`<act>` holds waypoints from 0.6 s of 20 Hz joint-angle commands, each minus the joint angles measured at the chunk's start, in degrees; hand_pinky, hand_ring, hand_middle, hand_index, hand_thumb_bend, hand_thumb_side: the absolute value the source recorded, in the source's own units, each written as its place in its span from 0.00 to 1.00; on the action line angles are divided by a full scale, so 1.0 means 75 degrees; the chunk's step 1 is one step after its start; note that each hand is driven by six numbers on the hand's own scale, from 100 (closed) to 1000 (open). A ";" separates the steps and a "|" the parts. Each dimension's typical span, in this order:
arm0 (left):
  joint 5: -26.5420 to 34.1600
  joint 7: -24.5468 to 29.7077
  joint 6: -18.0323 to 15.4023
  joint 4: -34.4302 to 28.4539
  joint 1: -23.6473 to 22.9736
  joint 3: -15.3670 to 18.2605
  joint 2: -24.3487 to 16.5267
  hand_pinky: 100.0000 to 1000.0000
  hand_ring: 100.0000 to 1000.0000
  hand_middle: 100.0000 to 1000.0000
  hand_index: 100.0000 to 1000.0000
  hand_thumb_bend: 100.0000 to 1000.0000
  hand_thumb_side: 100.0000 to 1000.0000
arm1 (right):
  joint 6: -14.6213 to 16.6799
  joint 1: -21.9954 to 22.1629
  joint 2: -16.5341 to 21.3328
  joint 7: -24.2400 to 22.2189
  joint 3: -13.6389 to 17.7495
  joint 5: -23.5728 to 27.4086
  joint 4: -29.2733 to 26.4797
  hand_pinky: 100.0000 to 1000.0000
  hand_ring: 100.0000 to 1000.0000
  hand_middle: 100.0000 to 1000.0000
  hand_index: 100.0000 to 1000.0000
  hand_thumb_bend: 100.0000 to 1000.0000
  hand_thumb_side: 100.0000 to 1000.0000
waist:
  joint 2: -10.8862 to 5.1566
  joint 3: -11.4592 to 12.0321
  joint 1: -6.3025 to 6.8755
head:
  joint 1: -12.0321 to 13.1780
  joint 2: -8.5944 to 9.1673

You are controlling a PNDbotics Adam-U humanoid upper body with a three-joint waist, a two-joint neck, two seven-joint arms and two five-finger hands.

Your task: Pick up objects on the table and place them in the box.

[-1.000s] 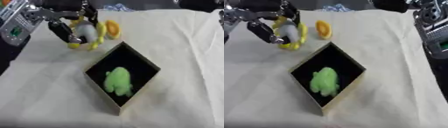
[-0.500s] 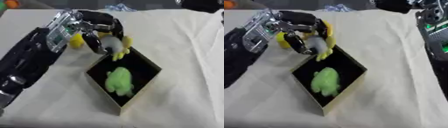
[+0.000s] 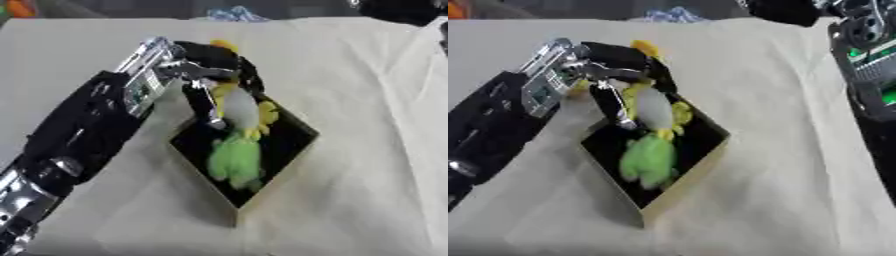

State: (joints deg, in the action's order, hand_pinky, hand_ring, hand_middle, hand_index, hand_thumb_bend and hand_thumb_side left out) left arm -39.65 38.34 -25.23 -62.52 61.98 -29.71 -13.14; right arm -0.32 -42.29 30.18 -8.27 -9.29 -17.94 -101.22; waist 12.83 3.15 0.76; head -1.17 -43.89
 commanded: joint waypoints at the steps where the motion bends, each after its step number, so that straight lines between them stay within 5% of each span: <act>1: -0.0116 0.0151 -0.0296 -0.0184 0.0140 0.0192 -0.0212 0.84 0.81 0.82 0.94 0.54 0.43 | -0.0015 -0.0079 0.0096 0.0024 0.0106 0.0046 -0.0151 0.88 0.86 0.63 0.79 0.00 0.23 | -0.0139 0.0017 0.0001 | -0.0030 -0.0031; 7: 0.0265 -0.0162 0.0011 -0.0983 0.0089 0.0510 -0.0672 0.82 0.78 0.77 0.87 0.35 0.38 | -0.0025 -0.0046 0.0109 0.0035 0.0121 0.0034 -0.0144 0.88 0.86 0.63 0.79 0.00 0.23 | -0.0159 0.0069 0.0022 | -0.0057 -0.0031; 12: 0.0984 -0.0513 0.0727 -0.1899 0.0017 0.1103 -0.1705 0.80 0.75 0.72 0.84 0.28 0.31 | -0.0035 -0.0002 0.0149 0.0078 0.0161 0.0014 -0.0160 0.88 0.86 0.64 0.79 0.00 0.23 | -0.0170 0.0122 0.0059 | -0.0155 -0.0031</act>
State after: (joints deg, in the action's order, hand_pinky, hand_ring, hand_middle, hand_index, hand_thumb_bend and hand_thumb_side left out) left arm -33.65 35.05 -20.98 -74.54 61.16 -23.23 -22.88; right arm -0.59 -41.68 30.05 -7.97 -8.89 -17.94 -101.39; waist 12.81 3.98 1.27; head -2.10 -43.89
